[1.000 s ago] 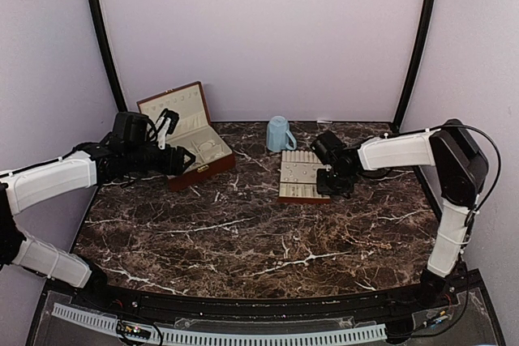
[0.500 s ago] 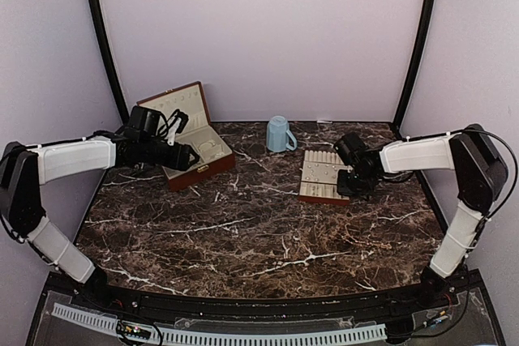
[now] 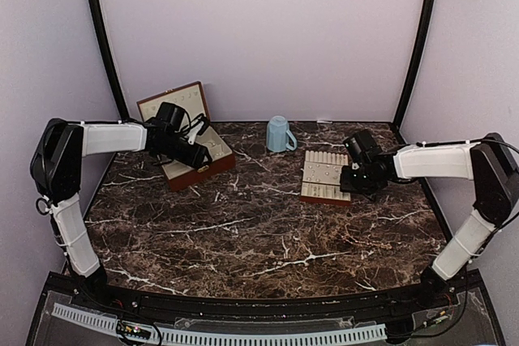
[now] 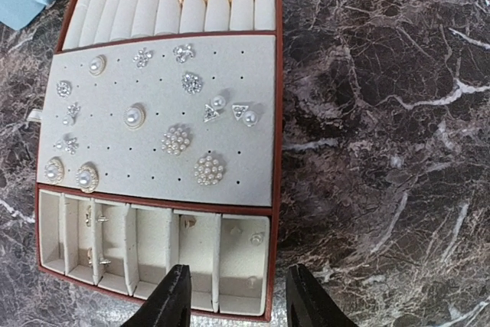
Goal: Organize the mixed jewelry
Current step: Move to the center of the board in the compartment layer, then move the jewelry box to the center of the board.
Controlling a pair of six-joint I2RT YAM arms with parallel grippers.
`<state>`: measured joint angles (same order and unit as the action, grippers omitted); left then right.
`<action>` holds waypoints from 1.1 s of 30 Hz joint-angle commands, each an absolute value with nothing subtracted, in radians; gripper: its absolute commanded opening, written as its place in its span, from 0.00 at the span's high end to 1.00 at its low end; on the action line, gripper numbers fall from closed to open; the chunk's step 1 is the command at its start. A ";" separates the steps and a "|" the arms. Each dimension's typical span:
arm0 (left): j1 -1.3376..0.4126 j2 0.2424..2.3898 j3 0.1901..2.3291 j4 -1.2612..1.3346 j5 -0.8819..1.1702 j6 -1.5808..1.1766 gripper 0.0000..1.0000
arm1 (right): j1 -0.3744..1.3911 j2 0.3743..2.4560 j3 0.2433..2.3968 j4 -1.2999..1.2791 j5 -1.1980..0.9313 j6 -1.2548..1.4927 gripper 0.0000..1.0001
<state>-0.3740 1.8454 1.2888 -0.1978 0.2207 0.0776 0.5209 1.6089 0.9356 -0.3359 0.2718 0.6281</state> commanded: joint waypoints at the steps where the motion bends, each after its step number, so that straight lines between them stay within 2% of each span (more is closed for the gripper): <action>1: -0.388 1.879 1.337 -0.245 0.227 0.143 0.46 | 0.514 1.542 0.911 -0.296 0.245 0.624 0.55; 12: -0.408 1.998 1.415 -0.238 0.183 0.222 0.48 | 0.514 1.457 0.884 -0.286 0.206 0.624 0.53; 20: -0.433 2.006 1.407 -0.234 0.202 0.254 0.70 | 0.514 1.445 0.870 -0.286 0.203 0.627 0.52; 28: -0.484 1.980 1.353 -0.227 0.213 0.299 0.81 | 0.514 1.417 0.857 -0.295 0.214 0.623 0.52; 33: -0.563 1.922 1.269 -0.212 0.235 0.310 0.84 | 0.515 1.386 0.847 -0.308 0.210 0.601 0.52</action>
<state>-0.4835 1.9900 1.3457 -0.1741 0.1722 0.2882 0.5182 1.4281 0.8646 -0.3084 0.2043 0.6224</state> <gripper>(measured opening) 0.170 0.481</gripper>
